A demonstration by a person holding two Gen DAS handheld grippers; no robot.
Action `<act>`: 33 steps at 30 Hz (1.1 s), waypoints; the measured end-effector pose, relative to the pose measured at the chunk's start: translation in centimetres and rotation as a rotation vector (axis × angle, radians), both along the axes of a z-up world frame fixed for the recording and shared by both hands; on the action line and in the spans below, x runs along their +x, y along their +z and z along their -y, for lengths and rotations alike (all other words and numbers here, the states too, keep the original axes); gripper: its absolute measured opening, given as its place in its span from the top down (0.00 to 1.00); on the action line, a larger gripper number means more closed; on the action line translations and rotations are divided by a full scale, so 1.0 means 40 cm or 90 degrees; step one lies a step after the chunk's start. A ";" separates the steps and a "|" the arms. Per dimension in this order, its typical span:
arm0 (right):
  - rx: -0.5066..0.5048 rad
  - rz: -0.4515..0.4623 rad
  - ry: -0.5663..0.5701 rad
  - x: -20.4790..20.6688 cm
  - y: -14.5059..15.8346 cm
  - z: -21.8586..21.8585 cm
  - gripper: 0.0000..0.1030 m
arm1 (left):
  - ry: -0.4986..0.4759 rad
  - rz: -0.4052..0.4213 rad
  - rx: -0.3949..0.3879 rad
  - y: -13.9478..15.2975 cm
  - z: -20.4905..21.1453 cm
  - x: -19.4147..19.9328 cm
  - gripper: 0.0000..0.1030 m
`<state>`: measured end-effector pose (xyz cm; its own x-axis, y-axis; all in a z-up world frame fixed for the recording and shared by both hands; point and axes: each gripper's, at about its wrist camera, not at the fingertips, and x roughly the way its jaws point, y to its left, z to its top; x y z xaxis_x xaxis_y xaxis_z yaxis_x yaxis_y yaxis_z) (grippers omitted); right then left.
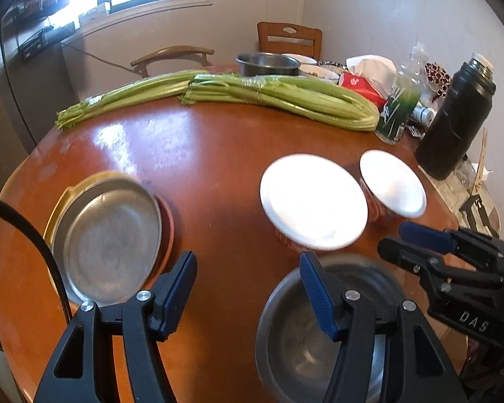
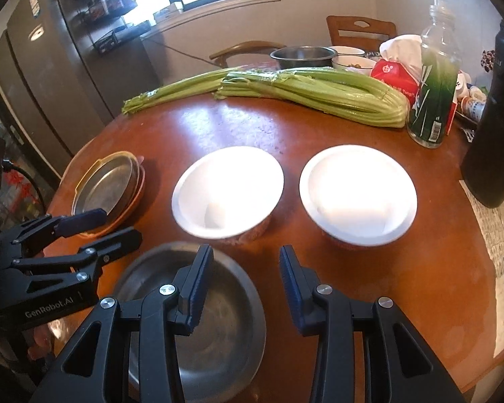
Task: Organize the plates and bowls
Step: 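Grasp the rim of the first red-printed paper bowl with the left tool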
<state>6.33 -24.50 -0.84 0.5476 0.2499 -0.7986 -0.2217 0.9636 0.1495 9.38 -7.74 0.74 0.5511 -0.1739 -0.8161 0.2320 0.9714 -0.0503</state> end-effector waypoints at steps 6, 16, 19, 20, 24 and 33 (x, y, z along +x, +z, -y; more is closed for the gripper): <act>0.003 -0.007 -0.005 0.048 -0.009 -0.003 0.59 | -0.009 0.002 -0.001 0.000 0.026 0.071 0.38; -0.002 -0.021 0.000 0.103 -0.047 -0.020 0.59 | -0.022 -0.030 0.013 -0.050 0.074 0.161 0.38; -0.007 -0.025 -0.004 0.116 -0.059 -0.022 0.59 | -0.023 -0.039 0.013 -0.063 0.073 0.177 0.39; -0.007 -0.025 -0.005 0.119 -0.062 -0.021 0.59 | -0.023 -0.043 0.010 -0.067 0.071 0.182 0.39; -0.015 -0.024 -0.001 0.132 -0.073 -0.026 0.61 | -0.027 -0.058 0.000 -0.087 0.072 0.199 0.39; -0.027 -0.018 0.012 0.144 -0.087 -0.042 0.66 | -0.046 -0.078 -0.032 -0.108 0.080 0.214 0.50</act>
